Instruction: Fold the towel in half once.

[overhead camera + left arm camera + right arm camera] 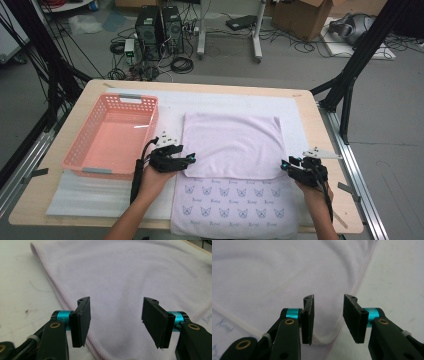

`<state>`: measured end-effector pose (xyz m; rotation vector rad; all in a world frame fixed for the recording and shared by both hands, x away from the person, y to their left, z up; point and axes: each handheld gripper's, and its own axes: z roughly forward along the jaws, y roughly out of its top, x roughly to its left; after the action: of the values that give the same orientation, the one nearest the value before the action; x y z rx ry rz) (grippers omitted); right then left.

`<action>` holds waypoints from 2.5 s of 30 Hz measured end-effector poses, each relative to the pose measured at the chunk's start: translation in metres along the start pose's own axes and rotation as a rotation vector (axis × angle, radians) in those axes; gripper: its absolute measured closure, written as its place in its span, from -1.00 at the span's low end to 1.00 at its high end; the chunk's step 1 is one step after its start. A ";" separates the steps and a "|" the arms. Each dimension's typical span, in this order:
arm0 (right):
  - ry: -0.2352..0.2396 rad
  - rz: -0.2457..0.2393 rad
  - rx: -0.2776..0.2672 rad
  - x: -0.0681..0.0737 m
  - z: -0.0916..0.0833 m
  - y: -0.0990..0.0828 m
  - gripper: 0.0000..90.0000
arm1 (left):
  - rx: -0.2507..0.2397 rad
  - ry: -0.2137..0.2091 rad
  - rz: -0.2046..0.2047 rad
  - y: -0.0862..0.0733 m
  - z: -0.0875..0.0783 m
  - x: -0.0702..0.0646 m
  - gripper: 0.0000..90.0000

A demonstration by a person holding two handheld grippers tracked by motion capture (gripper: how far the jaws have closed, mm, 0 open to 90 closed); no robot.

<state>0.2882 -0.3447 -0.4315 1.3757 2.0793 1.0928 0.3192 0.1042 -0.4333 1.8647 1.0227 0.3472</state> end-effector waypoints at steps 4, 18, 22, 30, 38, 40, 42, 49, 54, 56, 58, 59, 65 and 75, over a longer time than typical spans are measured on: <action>0.015 0.000 0.003 0.005 -0.008 -0.007 0.34 | 0.032 0.025 -0.010 -0.015 -0.008 0.000 -0.03; -0.014 -0.064 0.059 0.027 -0.020 -0.027 0.45 | 0.077 0.051 0.023 -0.035 -0.026 -0.016 0.30; -0.013 -0.062 0.082 0.025 -0.015 -0.032 0.61 | 0.095 0.062 0.050 -0.038 -0.022 -0.020 0.46; -0.019 -0.100 0.085 0.027 -0.015 -0.030 0.89 | 0.076 0.097 0.101 -0.038 -0.022 -0.025 0.88; -0.009 -0.076 0.057 0.026 -0.019 -0.030 0.90 | 0.040 0.090 0.087 -0.036 -0.027 -0.023 0.83; -0.012 -0.081 0.055 0.026 -0.018 -0.029 0.89 | 0.026 0.083 0.090 -0.036 -0.028 -0.024 0.77; -0.013 -0.081 0.058 0.027 -0.018 -0.029 0.89 | 0.022 0.067 0.106 -0.035 -0.028 -0.026 0.77; -0.007 -0.074 0.064 0.025 -0.017 -0.030 0.89 | 0.071 0.069 0.114 -0.038 -0.022 -0.028 0.81; -0.003 -0.078 0.059 0.025 -0.018 -0.030 0.89 | 0.055 0.075 0.111 -0.037 -0.024 -0.028 0.94; 0.006 -0.070 0.052 0.024 -0.020 -0.030 0.90 | 0.040 0.065 0.081 -0.037 -0.027 -0.027 0.94; 0.011 -0.061 0.045 0.023 -0.022 -0.031 0.90 | 0.025 0.056 0.064 -0.036 -0.031 -0.026 0.94; 0.014 -0.052 0.045 0.024 -0.023 -0.031 0.90 | 0.019 0.050 0.056 -0.036 -0.033 -0.026 0.94; 0.012 -0.050 0.034 0.027 -0.032 -0.035 0.90 | -0.010 0.029 0.024 -0.041 -0.044 -0.029 0.95; 0.019 -0.051 0.021 0.039 -0.059 -0.053 0.90 | -0.045 0.014 -0.003 -0.056 -0.071 -0.048 0.95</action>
<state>0.1997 -0.3426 -0.4346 1.3198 2.1330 1.0709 0.2181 0.1216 -0.4359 1.8225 1.0196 0.3791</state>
